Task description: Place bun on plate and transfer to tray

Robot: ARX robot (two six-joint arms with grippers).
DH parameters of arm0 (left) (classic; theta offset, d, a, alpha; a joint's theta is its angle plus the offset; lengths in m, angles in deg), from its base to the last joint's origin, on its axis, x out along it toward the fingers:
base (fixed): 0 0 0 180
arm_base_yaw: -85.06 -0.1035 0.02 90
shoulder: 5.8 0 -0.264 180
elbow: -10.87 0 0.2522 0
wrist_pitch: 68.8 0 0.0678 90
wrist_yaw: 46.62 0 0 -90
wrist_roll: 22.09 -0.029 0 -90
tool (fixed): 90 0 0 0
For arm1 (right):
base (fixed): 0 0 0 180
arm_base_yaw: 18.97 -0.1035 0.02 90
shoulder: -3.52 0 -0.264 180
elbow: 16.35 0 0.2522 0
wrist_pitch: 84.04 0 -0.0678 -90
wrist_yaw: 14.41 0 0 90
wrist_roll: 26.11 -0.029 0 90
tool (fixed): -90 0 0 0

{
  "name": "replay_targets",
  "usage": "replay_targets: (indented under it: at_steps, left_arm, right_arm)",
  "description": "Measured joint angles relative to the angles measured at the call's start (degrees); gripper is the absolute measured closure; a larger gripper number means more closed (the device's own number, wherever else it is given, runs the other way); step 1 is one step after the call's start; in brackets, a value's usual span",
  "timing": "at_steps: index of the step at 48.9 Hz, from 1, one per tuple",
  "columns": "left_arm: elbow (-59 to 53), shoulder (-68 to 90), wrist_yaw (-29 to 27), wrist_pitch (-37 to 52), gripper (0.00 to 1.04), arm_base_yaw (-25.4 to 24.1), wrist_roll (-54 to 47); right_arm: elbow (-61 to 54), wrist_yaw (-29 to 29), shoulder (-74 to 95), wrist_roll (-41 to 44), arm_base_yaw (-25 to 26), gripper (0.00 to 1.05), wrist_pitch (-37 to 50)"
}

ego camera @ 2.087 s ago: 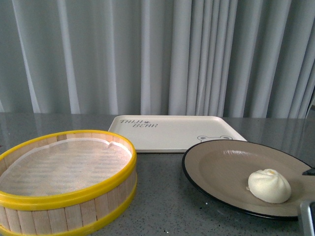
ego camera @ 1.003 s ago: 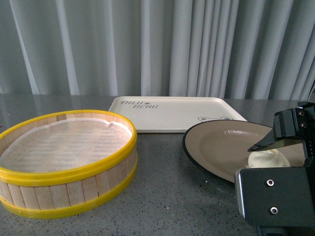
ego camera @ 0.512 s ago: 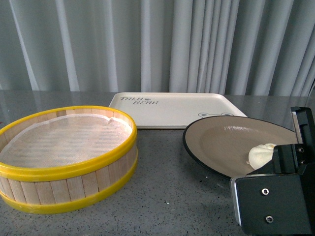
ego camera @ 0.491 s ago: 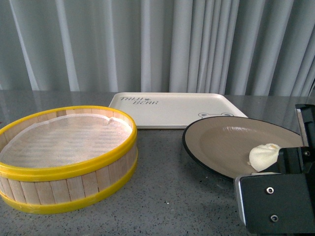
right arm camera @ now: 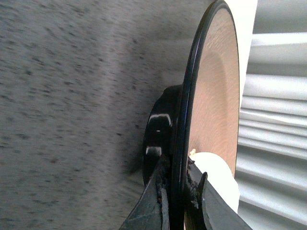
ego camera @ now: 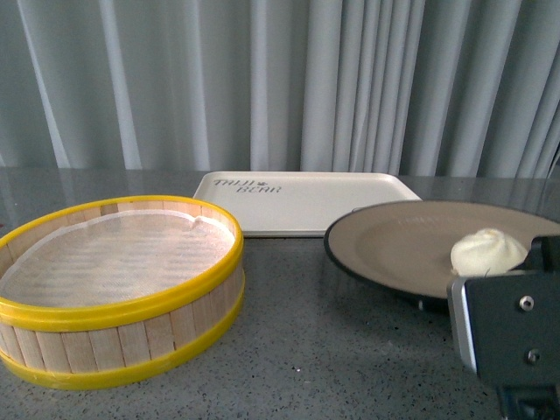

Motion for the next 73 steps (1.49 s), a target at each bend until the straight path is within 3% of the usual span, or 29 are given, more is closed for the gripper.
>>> replay_targets:
  at_steps: [12, 23, 37, 46, 73]
  left_arm:
    - [0.0, 0.0, 0.0, 0.0, 0.07, 0.0, 0.0]
    - [0.0, 0.0, 0.0, 0.0, 0.07, 0.0, 0.0]
    - [0.0, 0.0, 0.0, 0.0, 0.07, 0.0, 0.0]
    - [0.0, 0.0, 0.0, 0.0, 0.07, 0.0, 0.0]
    - [0.0, 0.0, 0.0, 0.0, 0.07, 0.0, 0.0]
  right_arm:
    - [8.2, -4.5, 2.0, 4.1, 7.4, 1.02, 5.5]
    - [16.2, -15.1, 12.2, 2.4, 13.2, 1.02, 6.6]
    - [24.5, -17.2, 21.1, 4.2, 14.2, 1.02, 4.5]
    - [32.2, -21.4, 27.3, 5.1, 14.2, 1.02, -0.1]
    - [49.1, -21.9, 42.4, 7.7, 13.4, 1.02, -6.3]
